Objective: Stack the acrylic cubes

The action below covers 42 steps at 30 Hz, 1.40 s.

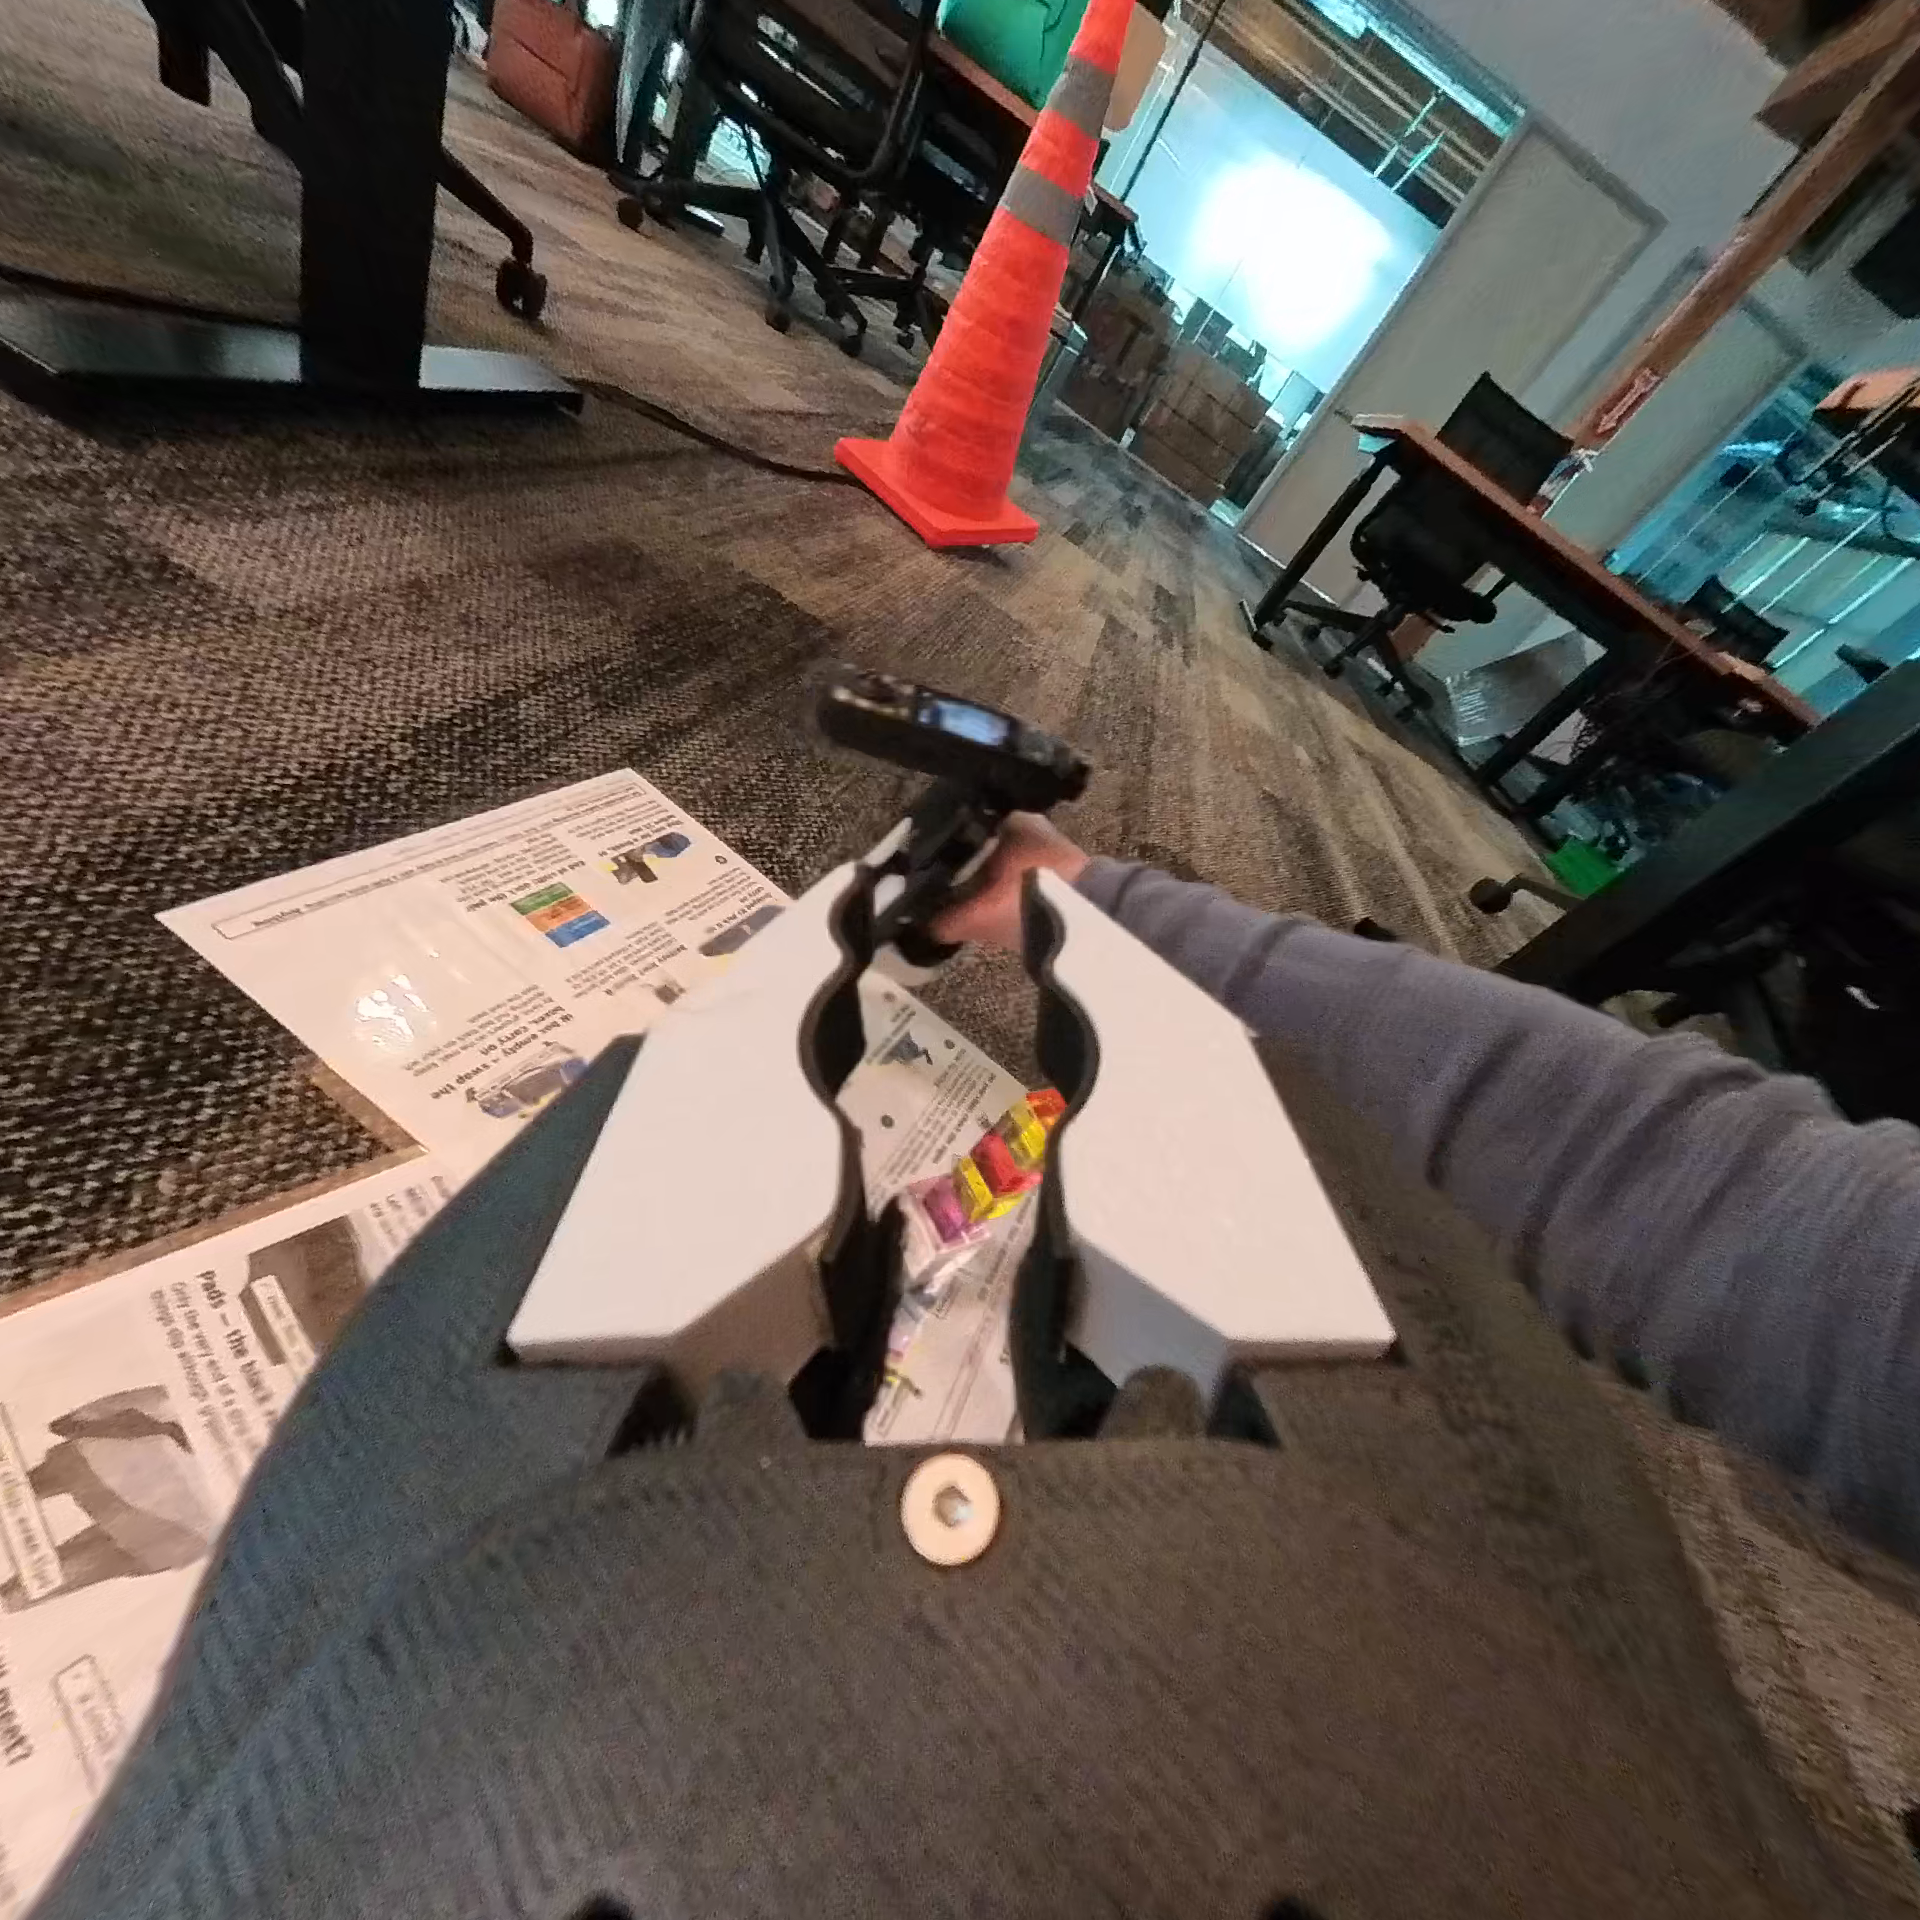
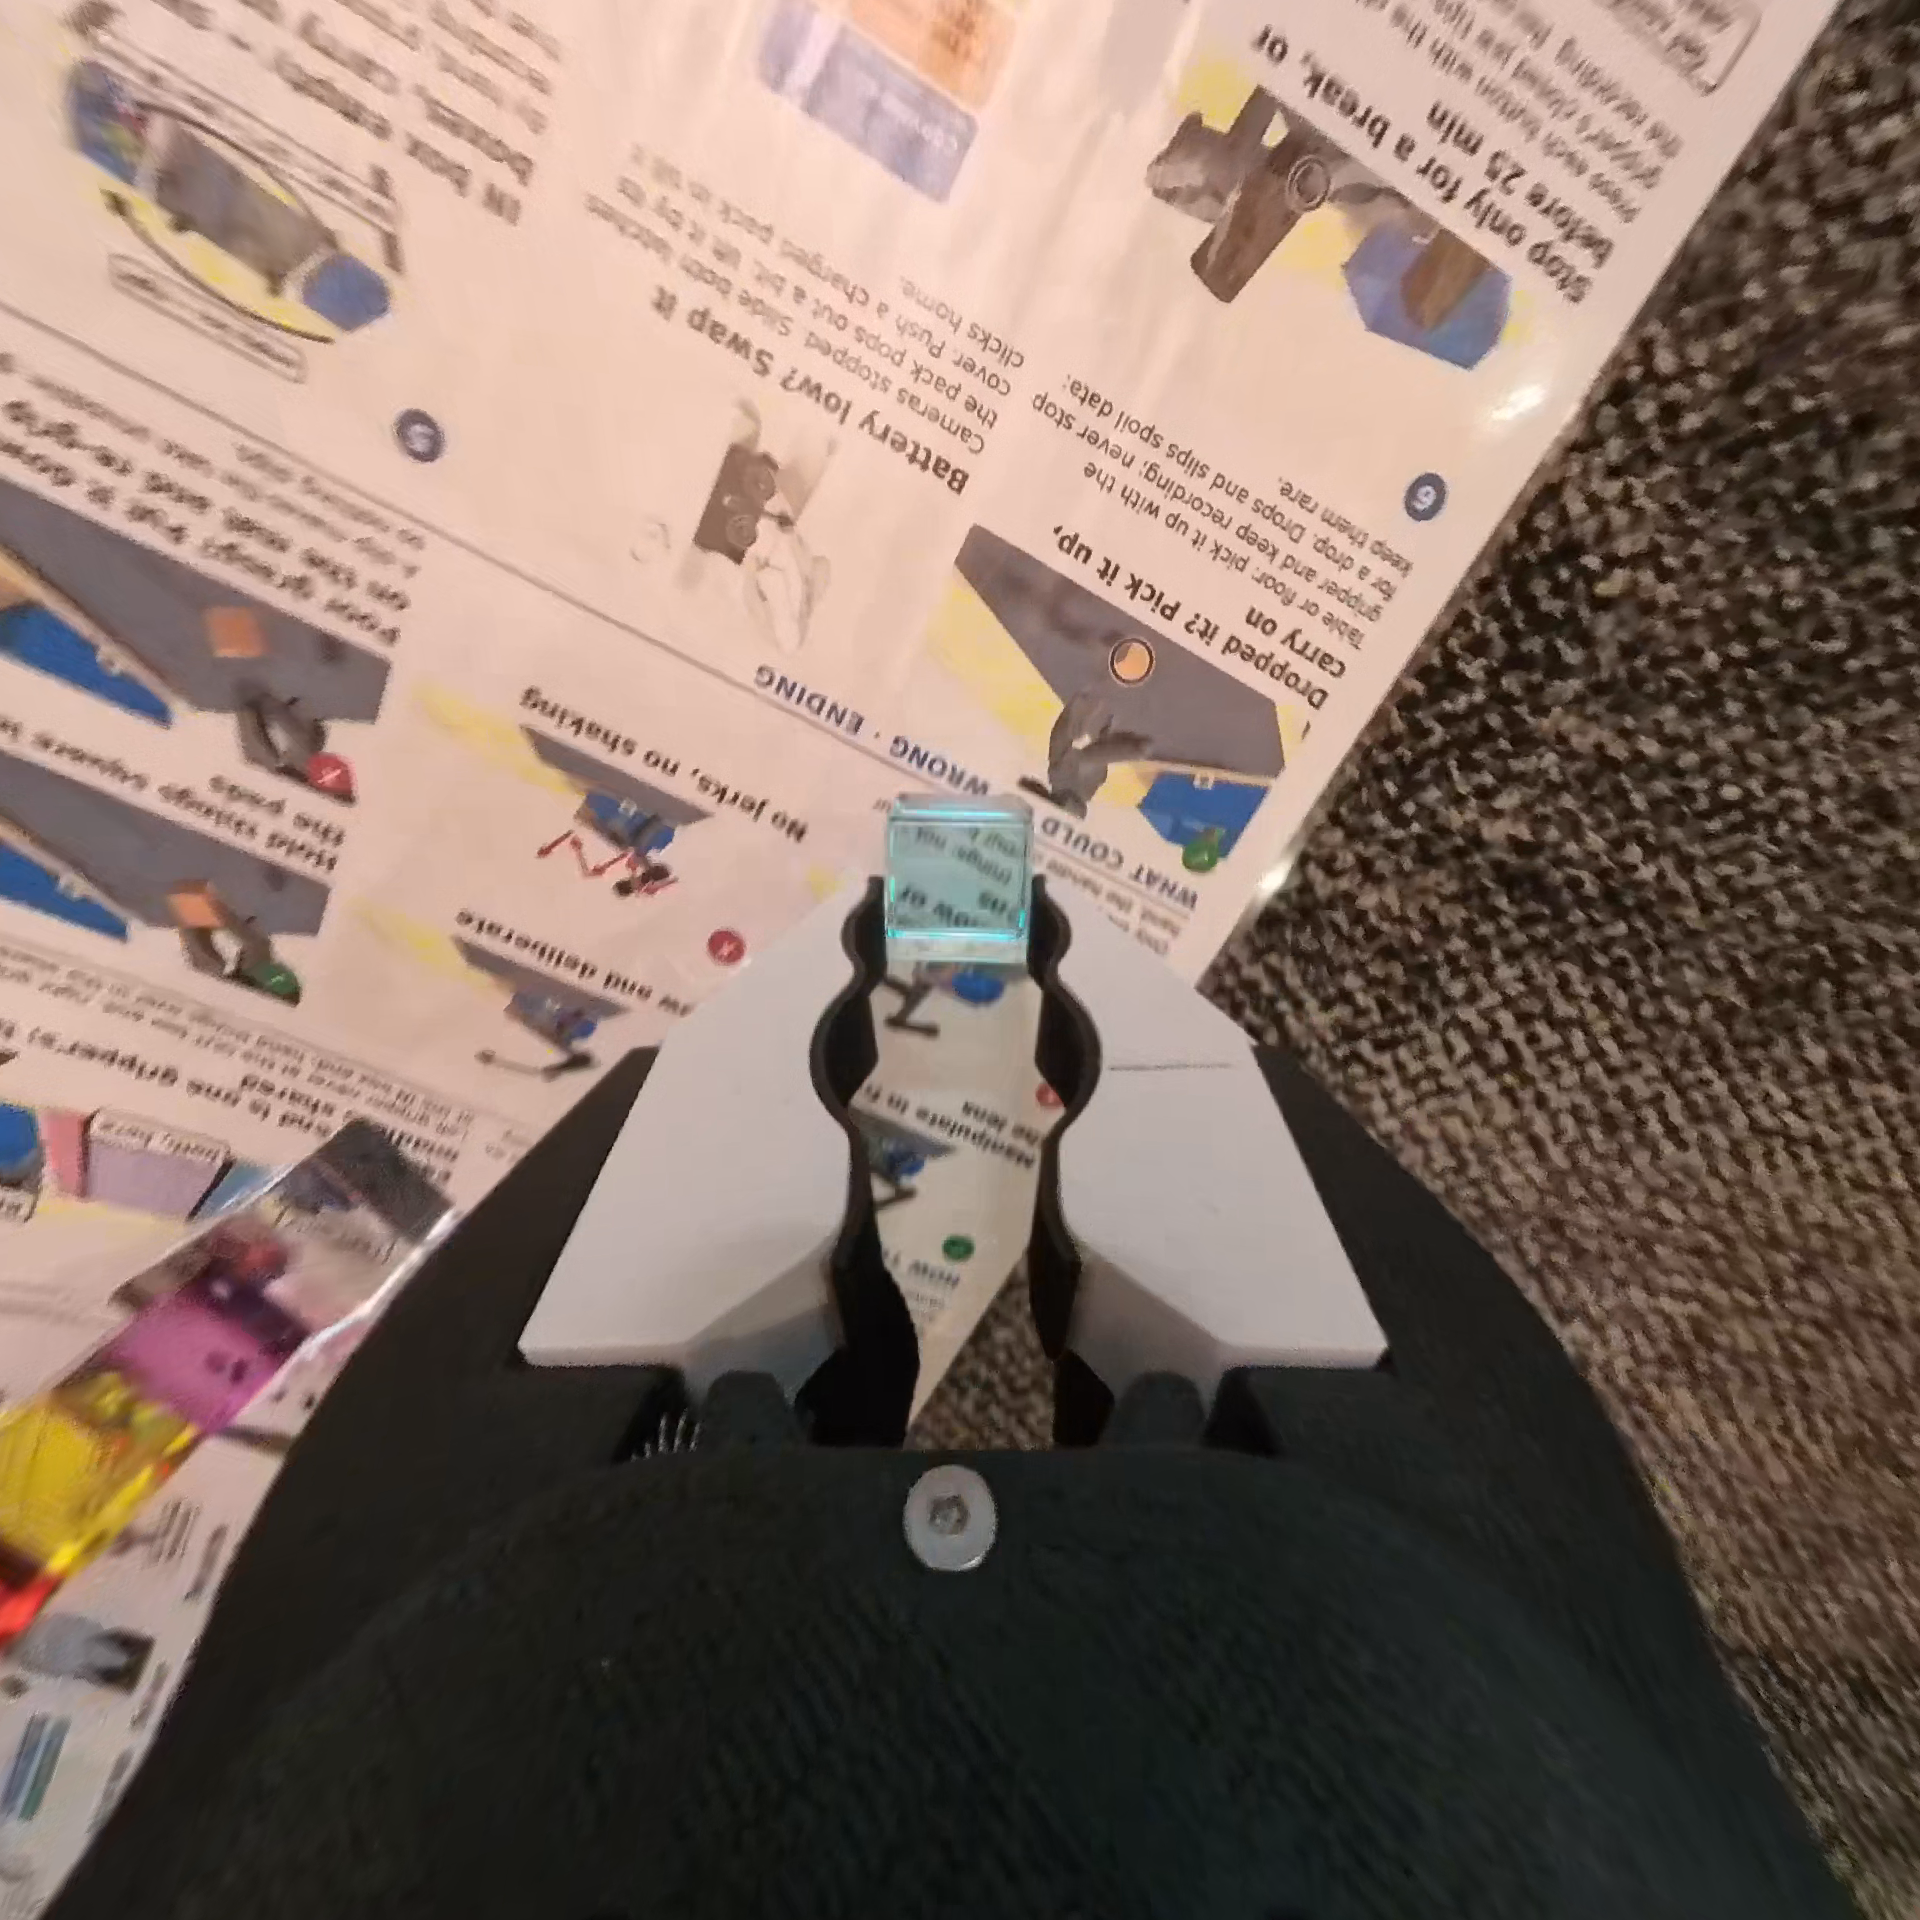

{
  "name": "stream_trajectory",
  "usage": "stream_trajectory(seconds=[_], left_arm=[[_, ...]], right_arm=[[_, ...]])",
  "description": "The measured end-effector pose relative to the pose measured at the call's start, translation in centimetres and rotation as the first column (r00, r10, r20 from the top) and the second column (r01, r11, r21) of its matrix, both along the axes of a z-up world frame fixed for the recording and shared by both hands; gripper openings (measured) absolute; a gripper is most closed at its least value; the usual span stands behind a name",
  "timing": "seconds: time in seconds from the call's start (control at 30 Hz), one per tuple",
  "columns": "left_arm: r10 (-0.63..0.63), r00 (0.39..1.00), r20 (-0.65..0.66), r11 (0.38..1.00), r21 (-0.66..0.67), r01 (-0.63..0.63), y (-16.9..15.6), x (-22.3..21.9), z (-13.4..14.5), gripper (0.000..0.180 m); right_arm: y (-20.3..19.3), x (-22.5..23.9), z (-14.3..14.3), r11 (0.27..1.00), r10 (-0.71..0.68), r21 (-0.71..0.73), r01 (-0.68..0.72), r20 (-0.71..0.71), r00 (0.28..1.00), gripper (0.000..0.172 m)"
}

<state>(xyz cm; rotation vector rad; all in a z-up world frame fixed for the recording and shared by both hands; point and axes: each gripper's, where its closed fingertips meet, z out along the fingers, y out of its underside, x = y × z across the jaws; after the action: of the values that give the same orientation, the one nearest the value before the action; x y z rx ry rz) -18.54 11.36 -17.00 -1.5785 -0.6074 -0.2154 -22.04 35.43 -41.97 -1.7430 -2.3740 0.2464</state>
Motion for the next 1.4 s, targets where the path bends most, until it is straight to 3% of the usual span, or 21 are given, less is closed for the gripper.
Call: stream_trajectory(seconds=[0.03,0.33,0.53,0.77,1.4], left_arm=[[0.009,1.000,-0.017,1.000,0.000,-0.009,-0.2,-0.1,0.2,0.027],[0.052,0.994,-0.099,0.998,-0.017,-0.054,-1.0,-0.8,0.6,0.025],[0.036,0.992,-0.119,0.998,-0.046,-0.042,-0.8,-0.5,-0.1,0.024],[0.037,0.995,-0.097,0.999,-0.033,-0.040,-1.1,-0.6,0.1,0.024],[0.028,0.995,-0.092,0.999,-0.029,-0.031,-0.9,-0.6,0.1,0.024]], right_arm=[[-0.1,0.5,1.1,1.000,0.002,-0.002,-0.002,-0.015,1.000,0.025],[-3.2,7.7,11.0,0.995,0.100,0.036,-0.097,-0.088,0.991,0.025],[-7.0,10.7,14.4,0.979,0.191,0.083,-0.184,-0.086,0.978,0.025],[-11.0,13.0,13.8,0.947,0.319,0.050,-0.318,-0.010,0.948,0.025],[-12.6,13.3,11.4,0.888,0.459,-0.009,-0.460,0.085,0.885,0.025]])
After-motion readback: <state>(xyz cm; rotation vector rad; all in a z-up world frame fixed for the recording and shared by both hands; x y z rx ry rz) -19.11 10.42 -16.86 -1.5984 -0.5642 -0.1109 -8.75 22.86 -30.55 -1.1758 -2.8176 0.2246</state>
